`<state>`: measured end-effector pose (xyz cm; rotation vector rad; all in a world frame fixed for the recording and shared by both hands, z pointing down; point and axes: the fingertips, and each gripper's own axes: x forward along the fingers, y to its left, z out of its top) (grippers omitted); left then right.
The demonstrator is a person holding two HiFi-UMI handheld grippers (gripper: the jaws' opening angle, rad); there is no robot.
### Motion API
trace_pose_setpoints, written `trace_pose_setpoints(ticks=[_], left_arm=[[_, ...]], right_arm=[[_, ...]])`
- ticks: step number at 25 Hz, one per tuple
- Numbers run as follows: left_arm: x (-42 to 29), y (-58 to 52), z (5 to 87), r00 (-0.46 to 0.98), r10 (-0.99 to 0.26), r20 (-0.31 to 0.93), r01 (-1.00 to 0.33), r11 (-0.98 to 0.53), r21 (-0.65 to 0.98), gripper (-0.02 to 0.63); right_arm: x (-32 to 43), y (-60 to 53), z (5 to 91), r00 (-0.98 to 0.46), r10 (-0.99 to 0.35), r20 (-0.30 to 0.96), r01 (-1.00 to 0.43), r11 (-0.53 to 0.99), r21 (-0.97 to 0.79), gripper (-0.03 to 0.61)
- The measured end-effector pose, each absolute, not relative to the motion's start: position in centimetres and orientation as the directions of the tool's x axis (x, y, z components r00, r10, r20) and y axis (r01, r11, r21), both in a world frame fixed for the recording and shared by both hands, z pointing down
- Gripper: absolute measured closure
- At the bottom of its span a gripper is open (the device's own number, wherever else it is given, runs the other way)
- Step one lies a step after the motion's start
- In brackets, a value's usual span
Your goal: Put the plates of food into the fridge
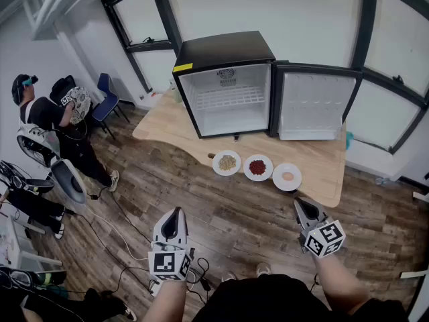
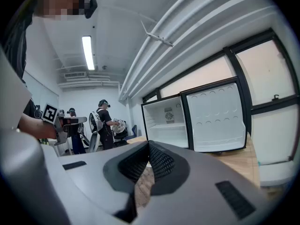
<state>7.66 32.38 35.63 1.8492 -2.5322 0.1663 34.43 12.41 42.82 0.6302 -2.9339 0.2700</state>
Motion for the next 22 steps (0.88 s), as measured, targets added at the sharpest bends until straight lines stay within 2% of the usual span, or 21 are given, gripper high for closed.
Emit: trace_pose_setpoints(ticks=[7,12,22], left_arm=[[9.8,30.0,36.1,-0.320,-0.945,0.068,-0.938,0.306,-0.162,0.609],[10.0,28.9,37.4,-0.321,-0.943,0.093,-0.942,0.308,-0.134,0.609],[2.4,23.3,37.0,-0.277,-0.960,0.029,-0.951,0.270,-0.151,0.609]], right_arm=[[34.9,10.6,42.8,-0.927,-0.343,0.152,-0.364,0.920,-0.143,0.557],[33.6,8.7,43.4,-0.932,-0.344,0.115,-0.361,0.911,-0.202,0.557],[28.3,4.4,44.0,-0.912,-0.398,0.097,-0.410,0.890,-0.201,0.557]])
